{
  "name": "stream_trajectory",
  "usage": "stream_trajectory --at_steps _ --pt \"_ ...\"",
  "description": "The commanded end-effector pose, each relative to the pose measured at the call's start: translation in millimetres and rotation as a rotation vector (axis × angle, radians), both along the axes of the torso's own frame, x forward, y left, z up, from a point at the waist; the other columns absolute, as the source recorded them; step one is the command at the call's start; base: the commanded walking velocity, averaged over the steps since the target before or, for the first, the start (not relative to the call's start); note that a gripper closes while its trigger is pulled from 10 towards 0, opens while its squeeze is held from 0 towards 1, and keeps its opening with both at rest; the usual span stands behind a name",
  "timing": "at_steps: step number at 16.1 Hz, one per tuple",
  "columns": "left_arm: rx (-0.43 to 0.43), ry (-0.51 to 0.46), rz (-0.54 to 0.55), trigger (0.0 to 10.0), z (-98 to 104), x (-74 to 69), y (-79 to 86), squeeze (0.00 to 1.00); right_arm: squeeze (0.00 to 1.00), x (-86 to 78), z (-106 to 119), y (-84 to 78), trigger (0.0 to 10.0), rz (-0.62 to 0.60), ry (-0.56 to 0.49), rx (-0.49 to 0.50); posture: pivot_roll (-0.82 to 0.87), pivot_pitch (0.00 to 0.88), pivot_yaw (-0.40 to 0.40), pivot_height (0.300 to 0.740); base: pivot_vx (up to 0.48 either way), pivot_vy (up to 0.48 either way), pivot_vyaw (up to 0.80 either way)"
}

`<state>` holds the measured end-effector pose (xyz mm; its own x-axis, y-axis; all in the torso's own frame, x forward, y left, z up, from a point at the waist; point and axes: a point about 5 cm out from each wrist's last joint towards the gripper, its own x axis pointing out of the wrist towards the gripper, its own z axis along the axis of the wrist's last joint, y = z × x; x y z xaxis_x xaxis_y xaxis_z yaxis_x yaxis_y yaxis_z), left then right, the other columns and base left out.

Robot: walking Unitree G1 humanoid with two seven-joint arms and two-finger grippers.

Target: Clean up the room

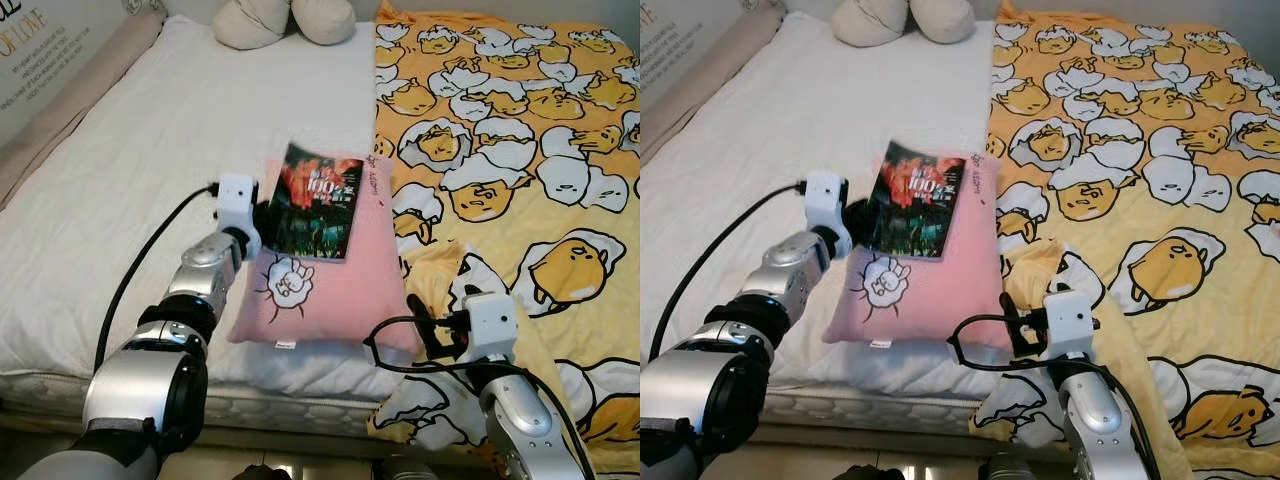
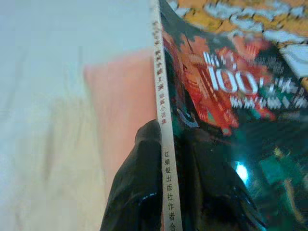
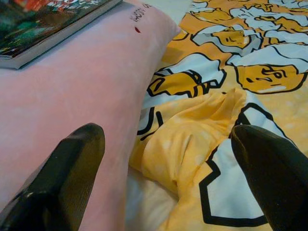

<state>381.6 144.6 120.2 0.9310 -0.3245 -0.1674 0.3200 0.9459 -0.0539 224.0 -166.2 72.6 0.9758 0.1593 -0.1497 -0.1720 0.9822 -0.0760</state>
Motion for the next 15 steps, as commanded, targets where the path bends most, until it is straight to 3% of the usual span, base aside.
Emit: stream_trajectory --at_steps 1,2,5,15 --pt "0.004 -0.071 -0.029 0.0 10 1.5 -4.0 0.0 0.0 2.3 2 -1.7 10.0 -0.009 -0.009 0.002 -0.29 0.057 0.065 0.74 0.0 0.0 0.0" --pt "-0.011 -0.121 -0.025 10.0 14 0.4 -5.7 0.0 0.0 3.5 3 -2.1 10.0 -0.016 -0.016 0.003 -0.28 0.054 0.067 0.74 0.0 0.0 0.0" --pt "-0.062 -0.207 0.019 10.0 23 -1.5 -5.6 0.0 0.0 5.9 2 0.3 10.0 -0.011 -0.021 0.004 -0.27 0.045 0.067 0.74 0.0 0.409 0.0" --pt "-0.029 -0.242 0.06 10.0 26 -2.2 -1.6 0.0 0.0 15.8 3 2.6 10.0 -0.003 -0.039 0.005 -0.26 0.0 0.063 0.74 0.0 0.48 0.0"
